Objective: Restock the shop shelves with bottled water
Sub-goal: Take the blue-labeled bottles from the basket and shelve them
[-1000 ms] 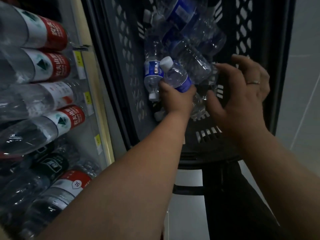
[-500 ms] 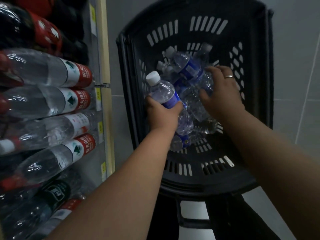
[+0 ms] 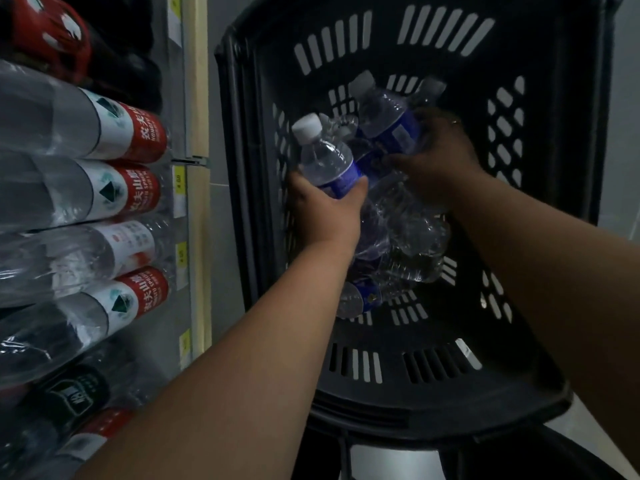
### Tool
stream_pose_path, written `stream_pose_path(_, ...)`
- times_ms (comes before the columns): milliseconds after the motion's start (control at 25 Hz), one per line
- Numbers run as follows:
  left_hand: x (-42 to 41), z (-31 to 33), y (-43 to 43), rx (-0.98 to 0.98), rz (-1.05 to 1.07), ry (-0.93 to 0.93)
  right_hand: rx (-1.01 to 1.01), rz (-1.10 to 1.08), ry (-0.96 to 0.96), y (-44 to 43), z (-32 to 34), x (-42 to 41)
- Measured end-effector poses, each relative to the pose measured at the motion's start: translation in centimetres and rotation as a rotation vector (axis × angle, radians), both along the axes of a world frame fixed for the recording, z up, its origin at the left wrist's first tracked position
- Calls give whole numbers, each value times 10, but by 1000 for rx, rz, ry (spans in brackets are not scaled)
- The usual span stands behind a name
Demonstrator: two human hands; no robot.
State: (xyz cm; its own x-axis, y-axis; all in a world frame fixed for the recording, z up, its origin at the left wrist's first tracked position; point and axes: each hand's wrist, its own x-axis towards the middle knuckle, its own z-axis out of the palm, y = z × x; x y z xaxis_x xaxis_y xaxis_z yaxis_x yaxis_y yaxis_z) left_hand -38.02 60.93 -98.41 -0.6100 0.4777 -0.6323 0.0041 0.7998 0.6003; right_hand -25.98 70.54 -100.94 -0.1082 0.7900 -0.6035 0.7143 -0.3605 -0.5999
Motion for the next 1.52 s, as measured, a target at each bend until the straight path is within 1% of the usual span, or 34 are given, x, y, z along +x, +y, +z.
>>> stream_pose_path(120,-1,-9,8,4,33,-127,-102,-141,114,-7,3,10)
stream_pose_path(200,-6,-9,10,31,66,-203,-145,-157,143,-7,9,13)
stream_pose_path(280,-11,-2,10,56,95,-259,-222,-204,225,-7,22,14)
stream_pose_path(360,-14,13,12,74,143,-313,-323,-261,349,-12,39,16)
stream_pose_path(440,-16,35,13,65,192,-355,-395,-295,423,-24,63,20)
stream_pose_path(520,-18,63,16,58,182,-399,-429,-315,489,-36,92,24)
stream_pose_path(680,-16,143,11,64,46,-459,-401,-310,558,-55,177,26)
stream_pose_path(760,-14,193,6,100,22,-468,-372,-334,571,-65,228,25)
stream_pose_path(880,-12,278,-11,118,-4,-531,-314,-349,591,-83,310,26)
stream_pose_path(960,-6,328,-27,128,2,-576,-269,-337,596,-97,363,33)
stream_pose_path(1040,-1,379,-51,168,63,-635,-260,-301,599,-114,415,41)
stream_pose_path(1120,5,417,-67,212,99,-691,-258,-264,620,-125,449,48)
stream_pose_path(1200,14,461,-89,281,104,-644,-256,-211,655,-137,489,56)
stream_pose_path(1320,36,516,-124,368,132,-465,-280,-62,710,-152,538,67)
stream_pose_path(1440,55,553,-164,404,310,-311,-317,123,747,-169,578,70)
stream_pose_path(1520,61,570,-193,464,415,-309,-327,233,751,-184,599,67)
